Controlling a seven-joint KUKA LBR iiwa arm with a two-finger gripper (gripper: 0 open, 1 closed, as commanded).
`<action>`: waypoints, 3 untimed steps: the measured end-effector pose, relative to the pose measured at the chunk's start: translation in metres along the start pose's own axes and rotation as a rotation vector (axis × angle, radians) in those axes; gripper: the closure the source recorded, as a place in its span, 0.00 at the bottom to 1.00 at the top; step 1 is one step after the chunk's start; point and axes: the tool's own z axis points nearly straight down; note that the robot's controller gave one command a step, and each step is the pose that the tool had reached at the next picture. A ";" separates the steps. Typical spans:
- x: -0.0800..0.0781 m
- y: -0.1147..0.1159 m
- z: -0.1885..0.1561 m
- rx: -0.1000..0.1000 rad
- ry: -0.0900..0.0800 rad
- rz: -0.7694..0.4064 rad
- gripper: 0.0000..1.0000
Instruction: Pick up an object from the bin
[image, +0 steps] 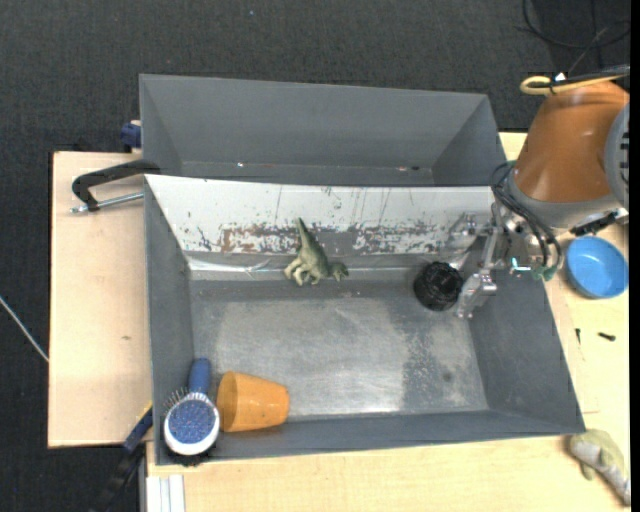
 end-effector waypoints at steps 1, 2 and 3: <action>-0.002 -0.003 0.059 0.002 -0.031 0.079 0.00; 0.002 -0.004 0.066 0.003 -0.019 0.080 1.00; -0.004 -0.002 -0.057 0.002 -0.022 0.121 1.00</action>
Offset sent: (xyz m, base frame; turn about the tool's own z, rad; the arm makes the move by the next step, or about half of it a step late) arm -0.0078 -0.0050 -0.0851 0.0856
